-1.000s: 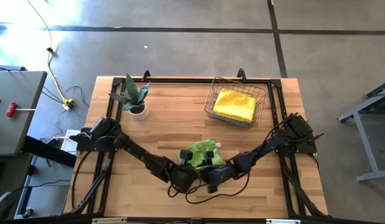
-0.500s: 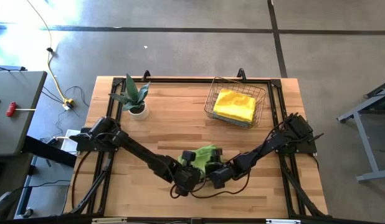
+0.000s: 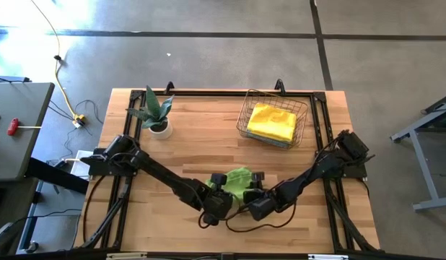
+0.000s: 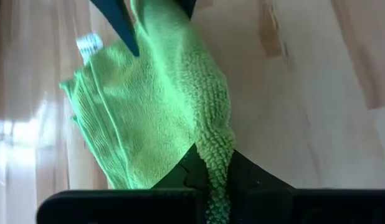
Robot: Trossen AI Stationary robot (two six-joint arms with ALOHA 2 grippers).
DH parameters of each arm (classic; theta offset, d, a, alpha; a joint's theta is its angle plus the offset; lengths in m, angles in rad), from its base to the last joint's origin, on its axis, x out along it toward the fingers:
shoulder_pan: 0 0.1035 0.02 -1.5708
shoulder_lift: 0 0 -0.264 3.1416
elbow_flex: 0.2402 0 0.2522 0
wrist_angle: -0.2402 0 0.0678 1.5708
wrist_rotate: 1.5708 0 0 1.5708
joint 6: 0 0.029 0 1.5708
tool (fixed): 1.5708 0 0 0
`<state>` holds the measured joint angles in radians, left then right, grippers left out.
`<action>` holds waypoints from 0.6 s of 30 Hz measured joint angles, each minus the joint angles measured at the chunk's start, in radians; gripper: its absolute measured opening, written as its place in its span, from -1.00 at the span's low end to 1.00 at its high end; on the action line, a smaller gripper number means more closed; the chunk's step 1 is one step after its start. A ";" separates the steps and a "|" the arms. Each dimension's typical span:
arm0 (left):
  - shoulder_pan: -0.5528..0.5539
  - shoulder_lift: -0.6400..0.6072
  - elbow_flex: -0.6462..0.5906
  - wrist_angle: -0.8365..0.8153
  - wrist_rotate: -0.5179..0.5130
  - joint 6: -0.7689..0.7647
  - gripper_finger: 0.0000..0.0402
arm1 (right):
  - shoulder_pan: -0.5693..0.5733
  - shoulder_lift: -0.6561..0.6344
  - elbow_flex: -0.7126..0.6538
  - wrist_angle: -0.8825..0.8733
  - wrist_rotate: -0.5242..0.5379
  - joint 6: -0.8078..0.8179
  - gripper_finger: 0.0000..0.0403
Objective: Fold microfiber towels
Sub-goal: Put the green microfiber towel into the wire basket
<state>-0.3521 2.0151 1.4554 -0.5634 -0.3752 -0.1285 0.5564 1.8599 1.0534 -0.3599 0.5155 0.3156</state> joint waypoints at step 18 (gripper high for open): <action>0.052 0.001 0.177 -0.199 -0.127 0.247 -0.96 | -0.019 -0.109 0.000 -0.194 0.000 0.017 -0.97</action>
<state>-0.3006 2.0159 1.6326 -0.7629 -0.5026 0.1180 0.5379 1.7509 1.0538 -0.5538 0.5159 0.3327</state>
